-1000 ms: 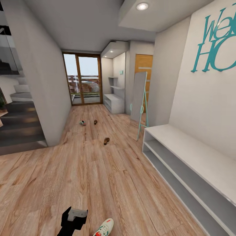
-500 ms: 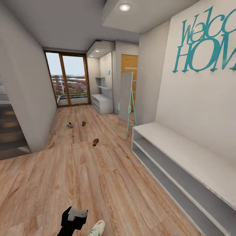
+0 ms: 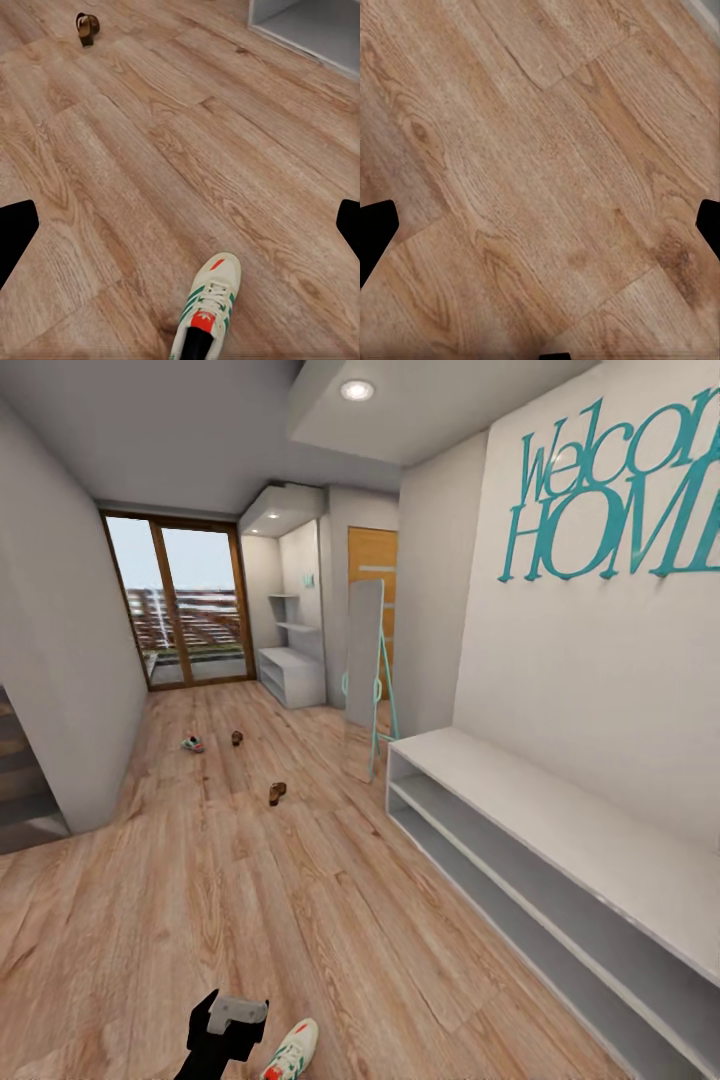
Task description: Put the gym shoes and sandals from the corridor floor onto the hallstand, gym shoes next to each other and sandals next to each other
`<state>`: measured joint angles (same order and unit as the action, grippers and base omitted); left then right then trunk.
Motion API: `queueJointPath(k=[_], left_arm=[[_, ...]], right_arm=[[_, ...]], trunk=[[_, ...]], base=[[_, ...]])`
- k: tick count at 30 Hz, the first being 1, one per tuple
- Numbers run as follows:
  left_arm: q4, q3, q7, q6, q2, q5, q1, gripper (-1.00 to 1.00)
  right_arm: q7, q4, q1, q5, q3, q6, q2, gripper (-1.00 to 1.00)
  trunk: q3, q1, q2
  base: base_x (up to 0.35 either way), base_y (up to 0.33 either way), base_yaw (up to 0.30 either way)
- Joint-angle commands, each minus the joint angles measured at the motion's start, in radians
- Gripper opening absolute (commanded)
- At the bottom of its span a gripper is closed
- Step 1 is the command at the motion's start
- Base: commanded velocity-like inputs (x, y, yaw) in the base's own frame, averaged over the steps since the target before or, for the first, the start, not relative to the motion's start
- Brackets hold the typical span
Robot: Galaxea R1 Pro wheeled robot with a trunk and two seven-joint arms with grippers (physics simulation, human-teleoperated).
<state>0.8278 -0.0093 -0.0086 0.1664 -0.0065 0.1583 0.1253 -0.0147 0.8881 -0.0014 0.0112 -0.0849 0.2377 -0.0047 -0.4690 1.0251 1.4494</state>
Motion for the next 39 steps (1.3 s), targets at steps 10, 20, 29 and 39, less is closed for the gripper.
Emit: queueJointPath(k=[10, 20, 29, 39], left_arm=[[-0.001, 0.002, -0.001, 0.004, 0.0, 0.009, 0.0, 1.0], [0.0, 0.002, -0.001, 0.004, 0.0, 0.01, 0.0, 1.0], [0.001, 0.003, -0.001, 0.004, 0.0, 0.01, 0.0, 1.0], [0.0, 0.004, -0.001, 0.003, 0.0, 0.009, 0.0, 1.0]], right_arm=[[-0.003, -0.004, 0.0, 0.001, -0.001, 0.005, 0.0, 1.0], [0.002, 0.11, 0.0, -0.003, -0.001, 0.009, 0.002, 1.0], [-0.001, 0.168, 0.0, 0.0, 0.0, 0.027, 0.0, 1.0], [-0.001, 0.172, 0.0, 0.0, 0.001, 0.028, 0.0, 1.0]], trunk=[[-0.001, 0.0, 0.001], [-0.001, 0.0, 0.001], [-0.001, 0.0, 0.001], [-0.016, 0.011, 0.022]], base=[[-0.014, 0.012, -0.002], [0.0, 0.0, 0.0], [0.0, 0.0, 0.0], [0.0, 0.0, 0.0]])
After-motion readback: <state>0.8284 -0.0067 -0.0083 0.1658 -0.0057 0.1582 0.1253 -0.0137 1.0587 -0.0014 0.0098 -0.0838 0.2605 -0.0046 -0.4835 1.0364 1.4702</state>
